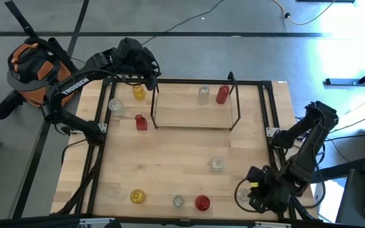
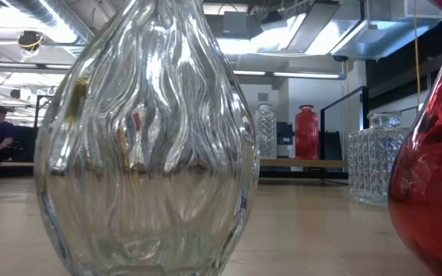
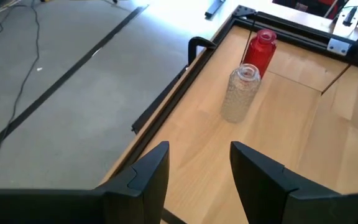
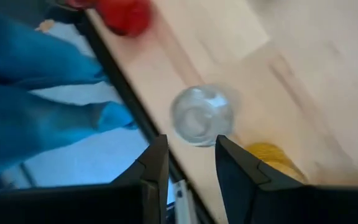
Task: Sort vases onto shelf
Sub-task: Put the transparent vase on the shelf aligned with the other transparent vase, then put the yellow vase on the shelf
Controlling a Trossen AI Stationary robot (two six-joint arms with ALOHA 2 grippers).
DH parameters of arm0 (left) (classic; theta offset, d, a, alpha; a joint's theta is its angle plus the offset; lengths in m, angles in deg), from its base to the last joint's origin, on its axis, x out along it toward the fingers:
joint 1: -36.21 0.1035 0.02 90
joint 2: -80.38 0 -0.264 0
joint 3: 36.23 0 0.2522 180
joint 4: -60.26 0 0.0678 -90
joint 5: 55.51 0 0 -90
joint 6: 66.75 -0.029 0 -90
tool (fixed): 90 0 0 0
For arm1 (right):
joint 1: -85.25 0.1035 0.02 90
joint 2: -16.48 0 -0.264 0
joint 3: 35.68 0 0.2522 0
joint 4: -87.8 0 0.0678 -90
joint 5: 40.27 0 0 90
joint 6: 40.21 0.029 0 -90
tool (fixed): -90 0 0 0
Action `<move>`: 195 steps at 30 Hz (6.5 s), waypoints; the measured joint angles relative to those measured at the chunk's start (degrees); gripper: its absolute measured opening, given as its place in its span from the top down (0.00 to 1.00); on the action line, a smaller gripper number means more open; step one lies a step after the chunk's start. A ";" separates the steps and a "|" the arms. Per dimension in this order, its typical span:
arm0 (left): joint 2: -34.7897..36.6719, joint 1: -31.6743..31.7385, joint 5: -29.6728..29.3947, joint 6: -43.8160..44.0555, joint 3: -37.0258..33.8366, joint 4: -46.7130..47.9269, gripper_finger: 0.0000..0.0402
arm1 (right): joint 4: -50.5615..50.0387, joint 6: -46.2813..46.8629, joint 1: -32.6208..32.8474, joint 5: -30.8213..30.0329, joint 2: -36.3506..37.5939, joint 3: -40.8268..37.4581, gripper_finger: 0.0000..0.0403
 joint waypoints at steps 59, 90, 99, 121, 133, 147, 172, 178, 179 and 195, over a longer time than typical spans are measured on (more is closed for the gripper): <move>0.00 -3.45 -0.59 3.14 0.00 -0.85 0.59 | 10.70 -7.08 -3.41 5.79 -2.48 -9.51 0.86; 0.01 -3.43 -0.68 3.12 0.00 -0.86 0.59 | -12.99 -67.75 -58.49 10.89 1.65 15.88 1.00; 0.02 -3.37 -0.72 3.10 0.00 -0.87 0.59 | -21.08 -81.49 -74.66 19.23 -16.90 35.85 1.00; 0.01 -3.37 -0.72 3.10 0.00 -0.83 0.59 | -26.31 -78.61 -80.74 19.85 -33.48 47.28 1.00; 0.00 -3.39 -1.25 3.10 -0.02 -0.81 0.59 | -26.11 -76.95 -83.16 20.30 -33.48 47.26 1.00; 0.00 -3.39 -3.50 1.16 0.00 -0.83 0.59 | -21.92 -75.47 -83.21 19.85 -33.46 43.08 1.00; 0.02 -3.37 -3.15 1.60 0.00 -0.81 0.59 | -22.68 -75.40 -83.21 18.80 -32.90 43.04 0.80; 0.01 -3.37 -3.08 1.64 0.00 -0.79 0.59 | -23.39 -75.27 -83.21 18.82 -29.43 43.06 0.79; 0.02 -3.37 -3.08 1.64 -0.01 -0.81 0.59 | -23.91 -75.27 -83.21 19.13 -28.63 43.06 0.79; 0.02 -3.37 -3.04 1.62 -0.01 -0.81 0.59 | -26.78 -56.15 -58.75 18.12 1.53 17.85 0.79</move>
